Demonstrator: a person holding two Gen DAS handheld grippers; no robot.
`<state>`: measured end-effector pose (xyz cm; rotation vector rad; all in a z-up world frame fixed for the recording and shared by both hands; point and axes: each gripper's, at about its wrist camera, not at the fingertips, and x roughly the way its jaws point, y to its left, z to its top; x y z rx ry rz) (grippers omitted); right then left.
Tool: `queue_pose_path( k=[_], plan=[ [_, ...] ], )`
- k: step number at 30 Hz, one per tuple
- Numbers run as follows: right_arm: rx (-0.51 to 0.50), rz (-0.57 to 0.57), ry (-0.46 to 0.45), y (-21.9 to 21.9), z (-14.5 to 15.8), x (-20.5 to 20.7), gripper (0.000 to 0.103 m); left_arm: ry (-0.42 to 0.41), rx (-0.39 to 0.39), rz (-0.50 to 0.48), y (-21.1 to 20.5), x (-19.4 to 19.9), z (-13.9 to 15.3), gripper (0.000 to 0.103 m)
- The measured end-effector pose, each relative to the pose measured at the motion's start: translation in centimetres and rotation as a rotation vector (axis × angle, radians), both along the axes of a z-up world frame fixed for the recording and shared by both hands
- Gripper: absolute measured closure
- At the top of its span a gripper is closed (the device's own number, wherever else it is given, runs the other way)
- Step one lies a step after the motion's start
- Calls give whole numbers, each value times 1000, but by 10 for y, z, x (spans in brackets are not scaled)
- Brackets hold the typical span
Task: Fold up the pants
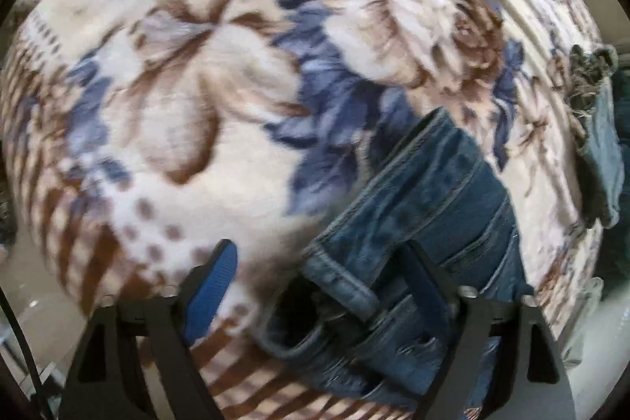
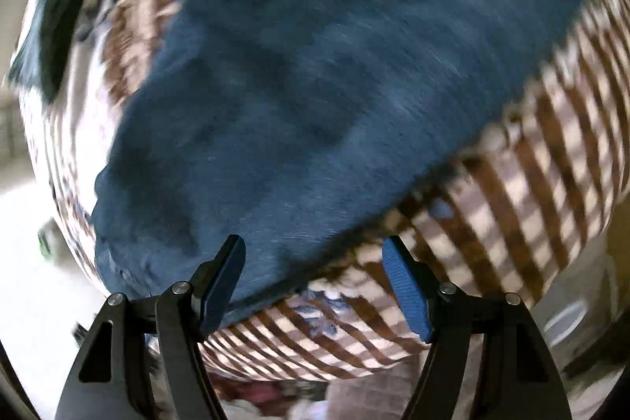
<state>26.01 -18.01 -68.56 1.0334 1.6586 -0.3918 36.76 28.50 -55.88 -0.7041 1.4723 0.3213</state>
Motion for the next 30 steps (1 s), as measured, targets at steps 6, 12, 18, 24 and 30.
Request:
queue_pose_path(
  k=[6,12,18,24,30],
  plan=[
    [-95,-91,-59,-17,-7,-13,82,-133,128,-131,-27,-3,33,90],
    [-206,11,-109,-2,28,-18,95,-163,106,-112,-19,-23,64,91],
    [-210,25,-117,-28,54,-34,98,-102,121,-131,-20,-35,57,90],
    [-157,33,-43,-53,29,-41,99,-5,146,-166,-19,-44,11,86],
    [-63,157,-13,-40,35,-15,88,-18,115,-145,-15,-55,52,72]
  ],
)
